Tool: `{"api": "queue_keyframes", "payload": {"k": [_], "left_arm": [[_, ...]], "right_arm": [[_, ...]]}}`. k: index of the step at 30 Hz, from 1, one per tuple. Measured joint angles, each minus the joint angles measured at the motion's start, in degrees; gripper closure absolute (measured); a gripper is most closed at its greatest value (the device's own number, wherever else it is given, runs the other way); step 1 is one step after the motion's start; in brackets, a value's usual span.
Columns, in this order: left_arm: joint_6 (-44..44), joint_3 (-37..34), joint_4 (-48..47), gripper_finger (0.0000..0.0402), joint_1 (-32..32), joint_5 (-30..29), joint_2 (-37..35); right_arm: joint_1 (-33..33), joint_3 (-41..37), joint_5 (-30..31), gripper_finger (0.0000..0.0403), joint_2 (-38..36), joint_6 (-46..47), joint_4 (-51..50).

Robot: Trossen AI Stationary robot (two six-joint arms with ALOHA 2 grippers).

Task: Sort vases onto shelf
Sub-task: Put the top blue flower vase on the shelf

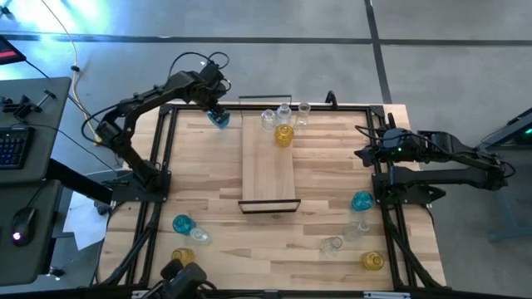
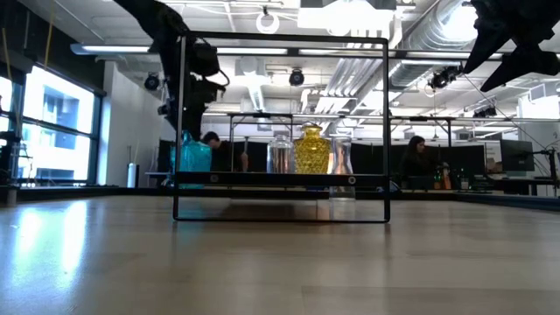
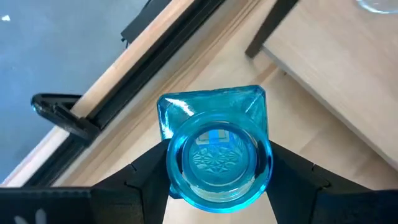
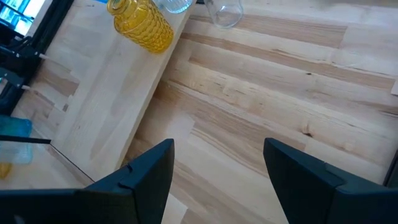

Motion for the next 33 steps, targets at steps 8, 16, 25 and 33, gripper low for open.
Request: {"api": "queue_keyframes", "payload": {"k": [8, 16, 25, 33], "left_arm": [[-3.1, 0.0, -3.6, 0.0201, -0.9, 3.4, -7.5], [-5.0, 0.0, -3.3, 0.0201, -7.4, 9.4, -13.7], [-8.7, 0.0, -1.2, 0.0201, -17.4, 11.1, -13.5], [-12.6, 0.0, 6.9, 0.0201, -22.7, 12.5, -11.8]], "right_arm": [[0.0, 0.0, 1.6, 0.016, 0.0, -1.1, 0.0], [0.0, 0.0, 1.9, 0.016, 0.0, -1.1, 0.0], [0.0, 0.0, 1.8, 0.016, 0.0, -1.1, 0.0], [0.0, 0.0, 1.8, 0.016, 0.0, -1.1, 0.0]]}}
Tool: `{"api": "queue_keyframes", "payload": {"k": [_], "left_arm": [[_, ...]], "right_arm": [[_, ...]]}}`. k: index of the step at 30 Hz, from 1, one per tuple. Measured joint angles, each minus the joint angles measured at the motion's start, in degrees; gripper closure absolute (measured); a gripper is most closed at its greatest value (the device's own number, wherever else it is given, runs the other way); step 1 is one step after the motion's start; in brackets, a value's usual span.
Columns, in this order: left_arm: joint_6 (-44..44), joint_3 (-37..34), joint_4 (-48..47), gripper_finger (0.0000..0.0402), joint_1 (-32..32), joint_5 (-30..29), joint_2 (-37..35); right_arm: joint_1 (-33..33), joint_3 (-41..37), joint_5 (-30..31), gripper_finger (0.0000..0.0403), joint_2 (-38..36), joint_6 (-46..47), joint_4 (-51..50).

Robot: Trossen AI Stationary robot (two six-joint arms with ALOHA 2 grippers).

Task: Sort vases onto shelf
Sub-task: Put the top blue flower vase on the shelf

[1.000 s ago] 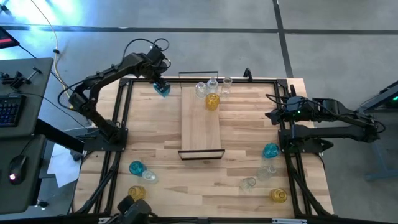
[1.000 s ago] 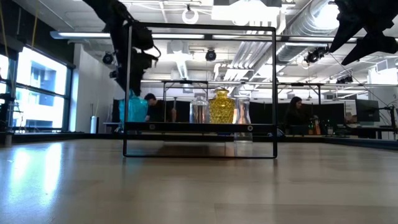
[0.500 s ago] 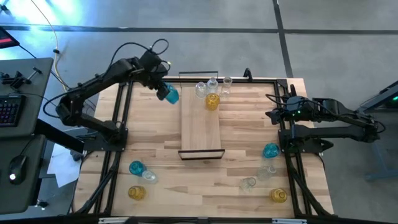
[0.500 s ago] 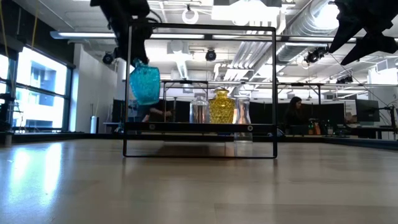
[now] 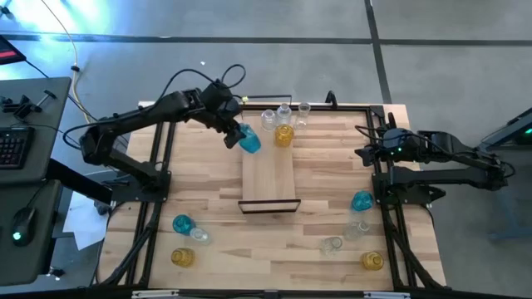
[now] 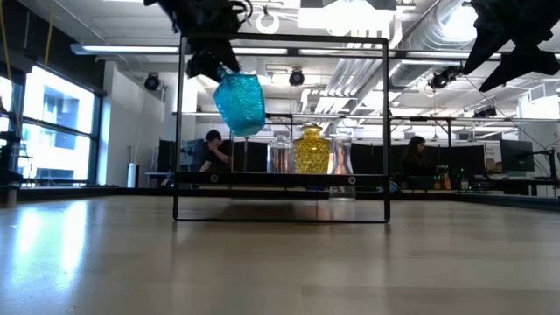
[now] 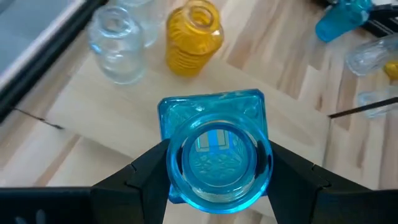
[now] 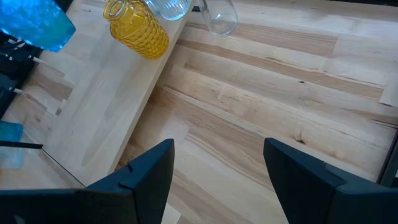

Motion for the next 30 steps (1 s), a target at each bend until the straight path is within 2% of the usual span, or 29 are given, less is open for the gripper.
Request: {"api": "queue_keyframes", "payload": {"k": [12, 14, 20, 25, 30], "left_arm": [[-0.8, 0.1, 0.9, 0.0201, -6.3, 2.9, 5.5], [-0.9, 1.9, 0.2, 0.0201, -7.1, 3.2, 7.3], [3.1, 15.2, -4.9, 0.0201, -9.1, 3.4, 13.8], [7.2, 27.4, -11.0, 0.0201, -7.8, 2.4, 19.8], [10.0, 34.6, -16.1, 0.0201, -6.7, 2.1, 25.8]], "right_arm": [[0.0, 0.0, -0.1, 0.016, 0.0, -0.9, 0.0], [0.0, 0.0, -0.2, 0.016, 0.0, -1.0, 0.0], [0.0, 0.0, -0.2, 0.016, 0.0, -1.0, 0.0], [0.0, 0.0, -0.2, 0.016, 0.0, -1.5, 0.0], [0.0, 0.0, -0.1, 0.016, 0.0, -2.4, 0.0]]}}
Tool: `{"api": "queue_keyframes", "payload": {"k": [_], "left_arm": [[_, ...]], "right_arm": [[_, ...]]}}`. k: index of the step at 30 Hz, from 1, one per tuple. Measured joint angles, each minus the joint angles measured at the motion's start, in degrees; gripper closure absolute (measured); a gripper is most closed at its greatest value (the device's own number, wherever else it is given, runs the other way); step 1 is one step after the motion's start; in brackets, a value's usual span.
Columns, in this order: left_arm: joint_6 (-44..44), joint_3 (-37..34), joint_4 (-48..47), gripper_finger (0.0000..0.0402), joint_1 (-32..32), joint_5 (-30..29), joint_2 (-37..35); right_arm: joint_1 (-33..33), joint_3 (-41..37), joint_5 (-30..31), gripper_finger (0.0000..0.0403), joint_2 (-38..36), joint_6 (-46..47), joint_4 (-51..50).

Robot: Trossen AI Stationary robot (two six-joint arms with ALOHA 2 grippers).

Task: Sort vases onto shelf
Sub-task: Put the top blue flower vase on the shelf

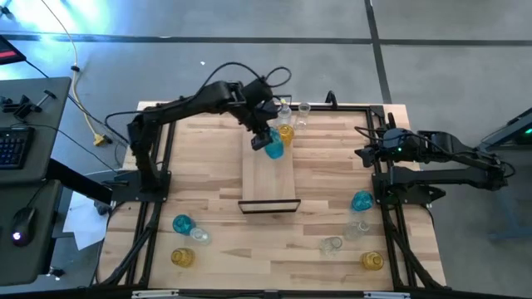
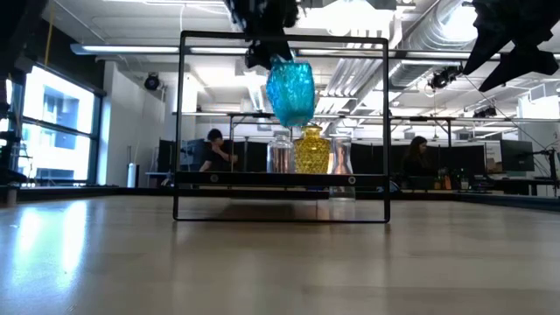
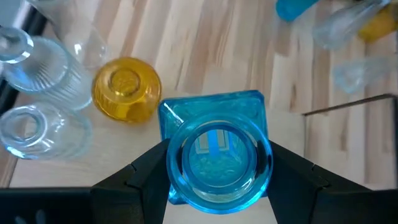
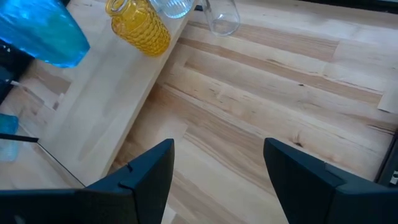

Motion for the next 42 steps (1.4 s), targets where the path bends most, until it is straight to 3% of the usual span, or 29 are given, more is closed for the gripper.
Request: {"api": "queue_keyframes", "payload": {"k": [6, 17, 42], "left_arm": [[3.0, 3.0, -4.7, 0.0201, -2.3, 0.3, 5.0], [4.9, 3.5, -4.1, 0.0201, -4.6, 0.3, 8.5], [6.6, 3.5, -0.5, 0.0201, -4.9, -1.2, 8.6]], "right_arm": [[0.0, 0.0, 0.2, 0.016, 0.0, -0.6, -0.1], [0.0, 0.0, 0.1, 0.016, 0.0, -0.6, -0.5], [0.0, 0.0, -0.1, 0.016, 0.0, -0.6, -0.5]]}}
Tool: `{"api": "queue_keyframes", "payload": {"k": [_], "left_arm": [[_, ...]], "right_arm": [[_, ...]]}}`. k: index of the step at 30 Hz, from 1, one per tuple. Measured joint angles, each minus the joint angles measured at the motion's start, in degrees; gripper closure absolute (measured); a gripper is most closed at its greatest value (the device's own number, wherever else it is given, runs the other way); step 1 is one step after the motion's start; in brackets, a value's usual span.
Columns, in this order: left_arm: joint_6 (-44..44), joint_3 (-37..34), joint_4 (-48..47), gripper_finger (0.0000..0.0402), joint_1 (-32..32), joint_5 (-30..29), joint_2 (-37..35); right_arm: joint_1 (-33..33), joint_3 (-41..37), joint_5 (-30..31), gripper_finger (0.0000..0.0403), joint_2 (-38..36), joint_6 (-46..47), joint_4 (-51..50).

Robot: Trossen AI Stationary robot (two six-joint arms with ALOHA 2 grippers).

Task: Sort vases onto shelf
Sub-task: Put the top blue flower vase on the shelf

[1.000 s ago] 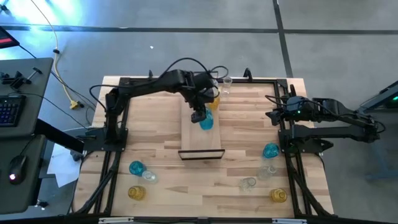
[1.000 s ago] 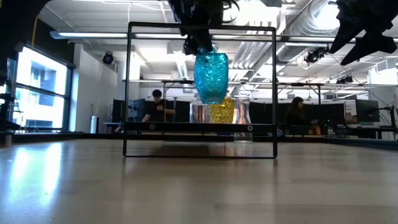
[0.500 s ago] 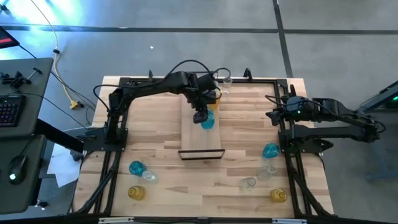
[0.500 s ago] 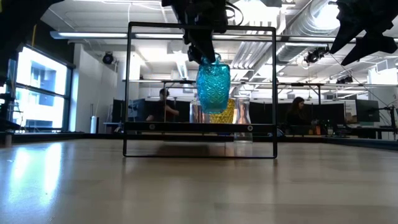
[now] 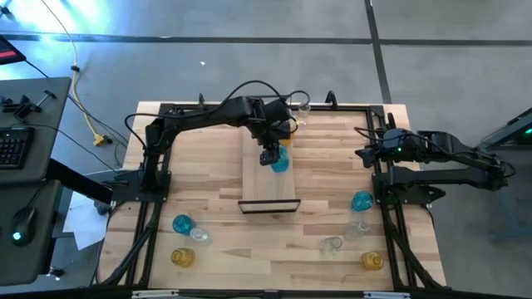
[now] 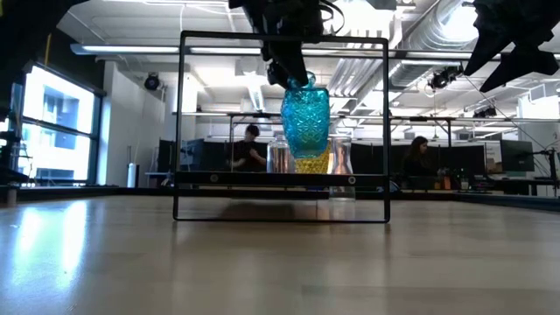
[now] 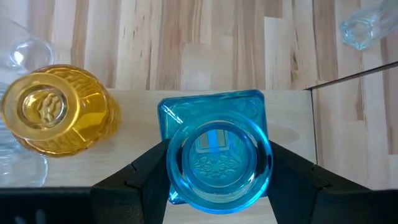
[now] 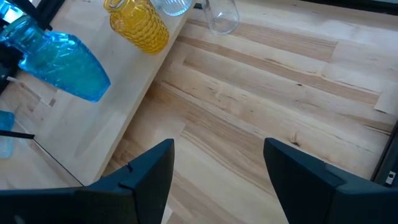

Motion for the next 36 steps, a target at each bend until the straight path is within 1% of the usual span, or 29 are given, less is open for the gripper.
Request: {"api": "queue_keyframes", "payload": {"k": [8, 23, 30, 36], "left_arm": [[-0.1, 0.0, 2.7, 0.0201, 0.0, -0.2, 0.0], [-0.3, -0.8, 2.8, 0.0201, 0.0, -0.2, 0.0], [0.0, -0.8, 3.1, 0.0201, -0.6, -0.3, 3.4], [0.2, -0.7, 3.8, 0.0201, -0.9, -1.3, 3.4]], "right_arm": [[0.0, 0.0, 0.0, 0.016, 0.0, -0.4, 0.0], [0.0, 0.0, -0.6, 0.016, 0.0, -0.7, 0.0], [0.0, 0.0, -0.7, 0.016, 0.0, -0.9, 0.0], [0.0, 0.0, -1.1, 0.016, 0.0, -0.9, -0.1]]}}
